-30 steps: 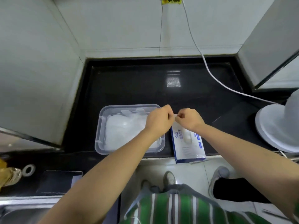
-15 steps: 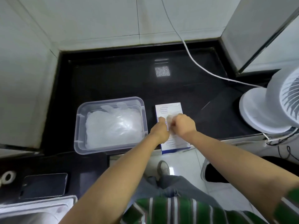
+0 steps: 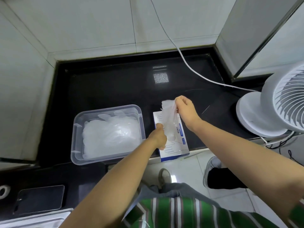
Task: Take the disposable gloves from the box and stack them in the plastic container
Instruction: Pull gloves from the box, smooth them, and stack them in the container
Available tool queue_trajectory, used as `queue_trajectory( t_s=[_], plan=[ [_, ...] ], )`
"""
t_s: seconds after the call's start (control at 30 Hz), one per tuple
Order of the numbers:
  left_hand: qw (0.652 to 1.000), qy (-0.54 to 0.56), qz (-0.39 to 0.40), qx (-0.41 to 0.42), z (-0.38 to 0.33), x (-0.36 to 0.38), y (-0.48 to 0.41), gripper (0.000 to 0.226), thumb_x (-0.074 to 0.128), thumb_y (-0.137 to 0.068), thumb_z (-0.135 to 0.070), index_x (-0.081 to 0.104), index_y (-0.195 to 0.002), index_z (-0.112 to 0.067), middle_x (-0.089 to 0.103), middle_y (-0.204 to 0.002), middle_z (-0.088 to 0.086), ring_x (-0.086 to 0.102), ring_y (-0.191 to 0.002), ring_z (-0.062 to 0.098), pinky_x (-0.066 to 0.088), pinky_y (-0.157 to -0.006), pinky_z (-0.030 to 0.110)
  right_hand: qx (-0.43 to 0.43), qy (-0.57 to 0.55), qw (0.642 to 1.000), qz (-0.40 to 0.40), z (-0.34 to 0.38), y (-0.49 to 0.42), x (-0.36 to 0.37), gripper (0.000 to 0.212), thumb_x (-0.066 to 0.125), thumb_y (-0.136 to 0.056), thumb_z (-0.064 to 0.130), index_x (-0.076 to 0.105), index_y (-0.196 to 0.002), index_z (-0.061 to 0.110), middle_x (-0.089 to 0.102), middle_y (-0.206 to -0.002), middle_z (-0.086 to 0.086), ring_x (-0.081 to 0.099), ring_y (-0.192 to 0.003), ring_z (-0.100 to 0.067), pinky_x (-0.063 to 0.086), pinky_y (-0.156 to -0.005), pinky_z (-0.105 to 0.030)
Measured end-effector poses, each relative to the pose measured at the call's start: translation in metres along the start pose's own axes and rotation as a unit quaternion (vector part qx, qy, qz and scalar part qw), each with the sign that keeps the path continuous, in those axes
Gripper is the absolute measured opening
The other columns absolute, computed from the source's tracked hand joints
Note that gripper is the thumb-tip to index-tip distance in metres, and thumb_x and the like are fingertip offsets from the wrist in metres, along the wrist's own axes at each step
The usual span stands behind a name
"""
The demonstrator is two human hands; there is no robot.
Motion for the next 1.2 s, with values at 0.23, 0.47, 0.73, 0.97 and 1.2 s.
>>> queue_trajectory(
  t_s=[0.23, 0.47, 0.73, 0.97, 1.2],
  plan=[
    [0.902, 0.219, -0.361, 0.089, -0.018, -0.055, 0.019, 0.020, 0.039, -0.096, -0.019, 0.055, -0.084, -0.015, 0.061, -0.097, 0.010, 0.059, -0.090, 0.028, 0.048, -0.073, 0.036, -0.029, -0.017, 0.999, 0.001, 0.002, 0.002, -0.002, 0.016, 0.043, -0.094, 0.008, 0.049, -0.078, 0.011, 0.050, -0.074, -0.003, 0.046, -0.063, -0.012, 0.044, -0.055, -0.024],
    [0.914, 0.227, -0.309, 0.133, -0.019, -0.087, 0.039, 0.027, 0.068, -0.083, -0.031, 0.061, -0.065, -0.013, 0.055, -0.062, -0.003, 0.052, -0.060, 0.013, 0.042, -0.054, 0.026, -0.057, 0.012, 0.997, 0.056, 0.002, 0.008, 0.009, 0.013, 0.053, -0.093, 0.006, 0.057, -0.081, 0.001, 0.055, -0.072, -0.007, 0.051, -0.064, -0.014, 0.045, -0.057, -0.024],
    [0.874, 0.429, -0.154, 0.166, 0.013, -0.102, 0.061, 0.014, 0.043, -0.061, -0.009, 0.056, -0.056, -0.010, 0.053, -0.065, 0.006, 0.054, -0.067, 0.018, 0.044, -0.066, 0.026, 0.051, -0.049, 0.979, 0.193, 0.016, 0.004, 0.034, 0.055, 0.044, -0.092, 0.064, 0.064, -0.122, 0.022, 0.070, -0.117, 0.001, 0.063, -0.113, -0.016, 0.044, -0.104, -0.040],
    [0.880, 0.398, -0.237, 0.107, 0.053, -0.118, 0.071, 0.014, 0.047, -0.085, -0.006, 0.051, -0.072, -0.006, 0.046, -0.075, 0.006, 0.045, -0.072, 0.023, 0.039, -0.058, 0.029, -0.021, -0.068, 0.976, 0.207, 0.032, 0.015, 0.065, 0.026, 0.064, -0.095, 0.018, 0.070, -0.102, -0.006, 0.072, -0.093, -0.018, 0.069, -0.085, -0.028, 0.055, -0.086, -0.034],
    [0.821, 0.505, -0.266, 0.001, 0.110, -0.127, 0.071, 0.029, 0.063, -0.091, -0.044, 0.060, -0.108, -0.021, 0.062, -0.107, 0.007, 0.062, -0.087, 0.015, 0.052, -0.079, 0.030, -0.029, -0.030, 0.988, 0.151, 0.035, 0.029, 0.106, 0.025, 0.059, -0.098, 0.015, 0.060, -0.075, 0.008, 0.039, -0.044, 0.010, 0.032, -0.038, -0.003, 0.028, -0.037, -0.016]
  ],
)
Point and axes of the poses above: each hand's wrist, its own y-axis away from the middle knuckle, its own x-axis out of the palm, z = x × y, the point moved 2 cm from there along -y, towards the middle knuckle
